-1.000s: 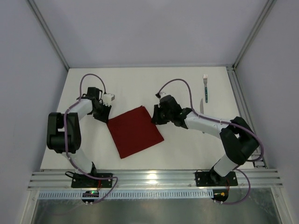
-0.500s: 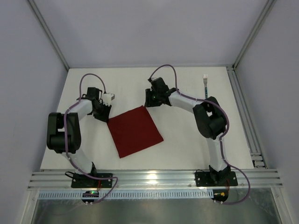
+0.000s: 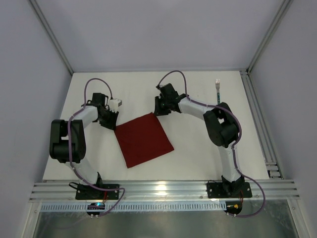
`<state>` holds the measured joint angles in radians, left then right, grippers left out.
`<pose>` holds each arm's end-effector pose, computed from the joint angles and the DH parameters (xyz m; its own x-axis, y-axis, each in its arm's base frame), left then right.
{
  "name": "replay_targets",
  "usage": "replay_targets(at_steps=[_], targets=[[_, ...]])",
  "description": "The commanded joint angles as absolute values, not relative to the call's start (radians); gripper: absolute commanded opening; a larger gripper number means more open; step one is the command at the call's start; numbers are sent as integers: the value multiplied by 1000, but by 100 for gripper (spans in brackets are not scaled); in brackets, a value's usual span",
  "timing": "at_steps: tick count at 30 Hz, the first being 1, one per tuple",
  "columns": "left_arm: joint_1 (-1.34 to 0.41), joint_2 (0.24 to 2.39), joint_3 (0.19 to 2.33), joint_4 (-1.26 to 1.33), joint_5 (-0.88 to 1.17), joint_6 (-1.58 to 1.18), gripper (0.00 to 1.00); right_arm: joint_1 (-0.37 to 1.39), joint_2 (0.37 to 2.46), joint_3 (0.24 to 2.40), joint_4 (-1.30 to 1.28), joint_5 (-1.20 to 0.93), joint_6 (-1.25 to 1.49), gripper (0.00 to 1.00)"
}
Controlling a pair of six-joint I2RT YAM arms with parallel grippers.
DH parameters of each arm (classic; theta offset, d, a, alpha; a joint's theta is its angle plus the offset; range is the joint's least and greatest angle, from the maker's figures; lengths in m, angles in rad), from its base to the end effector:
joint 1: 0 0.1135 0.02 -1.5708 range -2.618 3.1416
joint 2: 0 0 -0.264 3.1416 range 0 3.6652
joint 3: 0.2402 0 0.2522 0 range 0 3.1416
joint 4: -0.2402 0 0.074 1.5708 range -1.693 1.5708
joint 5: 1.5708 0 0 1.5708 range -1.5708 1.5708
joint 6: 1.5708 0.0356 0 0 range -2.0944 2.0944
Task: Fold the napkin into a case and place the utensils inside
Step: Turn over the square folded napkin at the center of the board.
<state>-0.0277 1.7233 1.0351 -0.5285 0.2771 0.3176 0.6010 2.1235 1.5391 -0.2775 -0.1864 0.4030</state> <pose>0.3246 -0.0187 0.1637 -0.8528 0.3241 -0.4095 0.4082 0.9028 -0.1355 0.3814 0.2695 0.1704 -0.8329 -0.1037 -0.5437 -0.3571 0.8511 0.3847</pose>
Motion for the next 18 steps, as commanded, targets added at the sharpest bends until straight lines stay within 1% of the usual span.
replay_targets(at_steps=[1,3,4,6,7,8,18], targets=[[-26,1710,1026,-509,305,316,25,604,2140,1578,-256,-212,420,25],[-26,1709,1025,-509,305,316,25,604,2143,1578,-250,-221,425,21],[-28,1709,1026,-511,307,316,25,603,2148,1578,-245,-221,426,17],[-26,1709,1025,-511,304,316,25,604,2149,1578,-245,-219,425,13],[-26,1707,1023,-509,304,316,25,603,2145,1577,-242,-222,425,6],[-26,1709,1023,-511,304,318,25,604,2138,1574,-241,-222,425,4],[-26,1703,1020,-509,305,311,25,629,2008,1480,-183,-190,400,4]])
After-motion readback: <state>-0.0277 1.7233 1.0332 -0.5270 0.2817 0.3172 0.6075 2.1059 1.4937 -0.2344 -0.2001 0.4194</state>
